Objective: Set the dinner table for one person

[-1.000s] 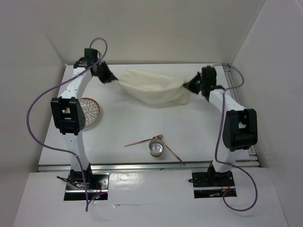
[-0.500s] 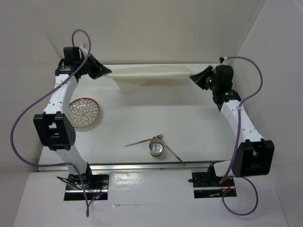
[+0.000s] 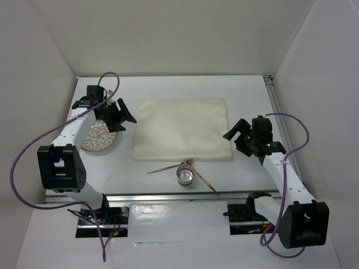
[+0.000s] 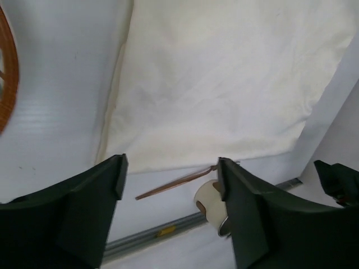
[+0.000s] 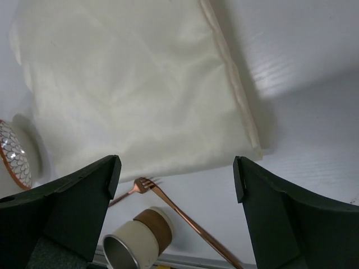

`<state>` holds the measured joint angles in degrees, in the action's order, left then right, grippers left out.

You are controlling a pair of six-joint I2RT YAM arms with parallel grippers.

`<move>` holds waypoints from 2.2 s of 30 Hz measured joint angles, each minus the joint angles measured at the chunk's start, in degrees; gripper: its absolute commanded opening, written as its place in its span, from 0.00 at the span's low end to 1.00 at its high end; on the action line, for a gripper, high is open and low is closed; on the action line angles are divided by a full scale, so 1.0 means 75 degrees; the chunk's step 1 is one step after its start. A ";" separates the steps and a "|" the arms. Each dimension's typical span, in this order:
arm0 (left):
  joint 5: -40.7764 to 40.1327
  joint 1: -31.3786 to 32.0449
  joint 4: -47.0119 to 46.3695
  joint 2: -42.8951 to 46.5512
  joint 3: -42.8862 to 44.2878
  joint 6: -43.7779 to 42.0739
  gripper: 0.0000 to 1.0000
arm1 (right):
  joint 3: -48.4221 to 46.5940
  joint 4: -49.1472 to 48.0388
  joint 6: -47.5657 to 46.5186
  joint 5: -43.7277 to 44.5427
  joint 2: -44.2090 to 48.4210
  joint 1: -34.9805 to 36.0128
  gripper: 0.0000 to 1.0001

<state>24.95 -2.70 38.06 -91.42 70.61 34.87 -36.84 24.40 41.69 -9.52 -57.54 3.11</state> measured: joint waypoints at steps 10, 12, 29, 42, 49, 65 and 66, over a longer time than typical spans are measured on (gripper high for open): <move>-0.1067 0.0440 0.0172 0.1078 -0.0571 -0.0434 0.67 | -0.0947 0.0973 0.0105 0.0181 -0.0143 0.0000 0.33; -0.1084 0.0577 0.0216 0.1102 -0.1361 -0.0341 0.70 | -0.0673 0.1087 0.0236 0.0038 -0.0128 0.0000 0.28; -0.1207 0.0828 -0.0831 -0.0041 -0.2588 0.0216 0.70 | 0.1667 0.0685 0.1950 -0.0933 0.0058 0.0000 0.76; -0.0947 0.0836 -0.1209 -0.0714 -0.2369 0.0443 0.00 | 0.1865 -0.1556 0.2425 -0.0650 -0.1160 0.0000 0.53; -0.1122 0.0860 -0.1072 -0.1037 -0.1746 0.0411 0.00 | 0.1460 -0.1897 0.2396 -0.0341 -0.1880 0.0003 0.00; -0.1122 0.0699 0.1046 -0.0994 0.5931 -0.0347 0.00 | -0.5724 -0.1090 0.0618 0.0029 -0.2938 -0.0070 0.00; -0.1032 0.0609 0.1081 -0.0921 0.6158 -0.0393 0.00 | -0.6021 -0.1075 0.0525 -0.0009 -0.2926 -0.0070 0.00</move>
<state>17.21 1.87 46.17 -98.32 116.79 31.92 -82.00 16.34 45.63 -9.58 -79.48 2.59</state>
